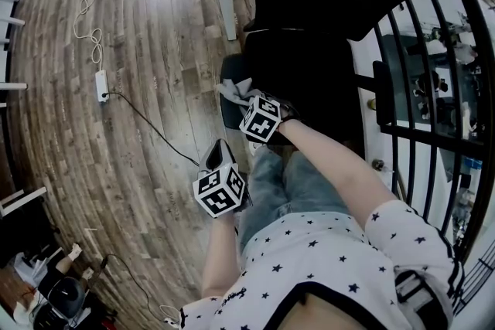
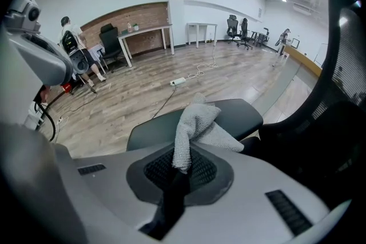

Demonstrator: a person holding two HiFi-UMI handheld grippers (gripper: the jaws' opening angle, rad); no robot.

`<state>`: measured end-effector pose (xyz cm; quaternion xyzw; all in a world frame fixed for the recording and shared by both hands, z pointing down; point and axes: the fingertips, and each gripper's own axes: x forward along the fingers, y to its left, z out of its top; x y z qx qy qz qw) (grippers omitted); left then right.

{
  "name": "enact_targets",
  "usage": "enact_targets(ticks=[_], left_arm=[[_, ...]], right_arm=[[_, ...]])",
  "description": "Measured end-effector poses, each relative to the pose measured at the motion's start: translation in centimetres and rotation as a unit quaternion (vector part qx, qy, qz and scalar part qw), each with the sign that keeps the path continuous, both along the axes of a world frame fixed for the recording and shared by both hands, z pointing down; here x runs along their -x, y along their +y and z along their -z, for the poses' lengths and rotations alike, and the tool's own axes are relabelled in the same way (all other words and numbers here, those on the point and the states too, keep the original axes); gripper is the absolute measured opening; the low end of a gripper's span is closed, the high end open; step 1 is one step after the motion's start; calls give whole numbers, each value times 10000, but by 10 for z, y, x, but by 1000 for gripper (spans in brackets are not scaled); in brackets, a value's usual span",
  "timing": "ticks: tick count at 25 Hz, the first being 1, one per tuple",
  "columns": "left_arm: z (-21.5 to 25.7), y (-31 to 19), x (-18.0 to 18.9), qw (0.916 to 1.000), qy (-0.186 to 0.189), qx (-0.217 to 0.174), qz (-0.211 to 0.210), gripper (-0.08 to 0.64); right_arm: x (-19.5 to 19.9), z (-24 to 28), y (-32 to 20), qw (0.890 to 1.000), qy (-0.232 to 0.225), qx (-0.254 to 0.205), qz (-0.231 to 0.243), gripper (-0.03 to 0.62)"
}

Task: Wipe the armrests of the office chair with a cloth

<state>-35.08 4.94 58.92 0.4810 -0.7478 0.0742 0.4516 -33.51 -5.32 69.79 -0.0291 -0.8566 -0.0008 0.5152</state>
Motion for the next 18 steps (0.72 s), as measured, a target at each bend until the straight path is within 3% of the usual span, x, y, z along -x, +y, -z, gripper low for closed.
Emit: enact_targets(ticks=[18], left_arm=[[6, 13, -10, 9999, -39, -24, 154, 6]], right_arm=[[-12, 1, 45, 9988, -8, 160, 456, 29]])
